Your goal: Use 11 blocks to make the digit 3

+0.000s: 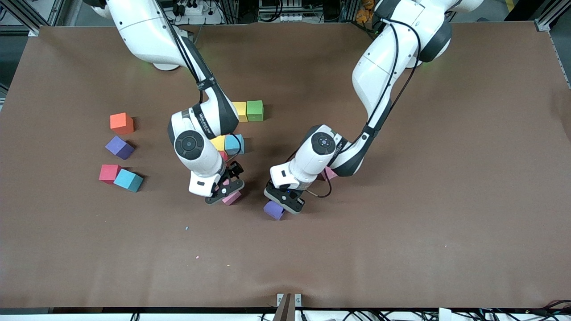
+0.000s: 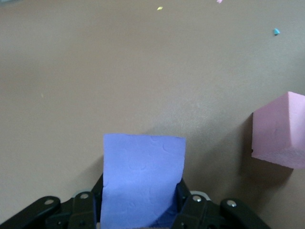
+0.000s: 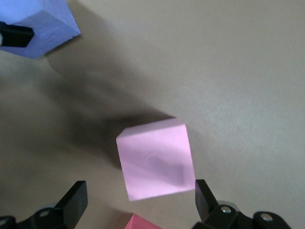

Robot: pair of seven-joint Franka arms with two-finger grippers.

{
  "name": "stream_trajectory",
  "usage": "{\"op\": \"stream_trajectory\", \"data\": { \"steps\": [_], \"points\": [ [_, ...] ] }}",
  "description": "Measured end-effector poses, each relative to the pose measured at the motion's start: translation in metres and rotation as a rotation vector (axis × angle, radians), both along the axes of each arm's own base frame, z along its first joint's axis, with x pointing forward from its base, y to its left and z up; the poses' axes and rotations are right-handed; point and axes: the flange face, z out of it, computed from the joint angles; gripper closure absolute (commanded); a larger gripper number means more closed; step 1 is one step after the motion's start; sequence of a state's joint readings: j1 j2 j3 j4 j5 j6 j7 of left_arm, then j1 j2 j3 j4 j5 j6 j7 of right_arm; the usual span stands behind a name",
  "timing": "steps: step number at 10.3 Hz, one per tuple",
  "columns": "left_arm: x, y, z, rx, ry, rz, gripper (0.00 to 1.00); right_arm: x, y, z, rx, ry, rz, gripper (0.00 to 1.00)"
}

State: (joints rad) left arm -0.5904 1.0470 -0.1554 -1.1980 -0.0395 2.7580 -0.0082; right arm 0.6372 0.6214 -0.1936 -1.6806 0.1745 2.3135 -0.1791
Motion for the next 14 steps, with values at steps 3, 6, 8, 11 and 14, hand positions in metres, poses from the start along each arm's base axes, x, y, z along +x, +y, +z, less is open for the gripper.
{"op": "stream_trajectory", "data": {
  "steps": [3, 6, 8, 11, 14],
  "points": [
    [0.006, 0.009, 0.008, 0.066, 0.013, -0.081, 1.0, 0.005, -0.001, -0.008, -0.01, -0.001, 0.019, 0.0],
    [0.007, 0.018, 0.02, 0.173, 0.047, -0.247, 1.0, 0.009, -0.002, -0.018, -0.006, -0.032, 0.022, 0.0],
    [0.001, 0.02, 0.022, 0.221, 0.098, -0.327, 1.0, 0.011, -0.002, -0.029, -0.006, -0.049, 0.023, 0.0],
    [-0.007, 0.025, 0.022, 0.247, 0.196, -0.387, 1.0, 0.01, -0.004, -0.042, -0.022, -0.043, 0.031, 0.74],
    [0.0, 0.042, 0.033, 0.287, 0.194, -0.519, 1.0, 0.011, -0.005, -0.044, -0.024, -0.044, 0.023, 0.97]
  ]
}}
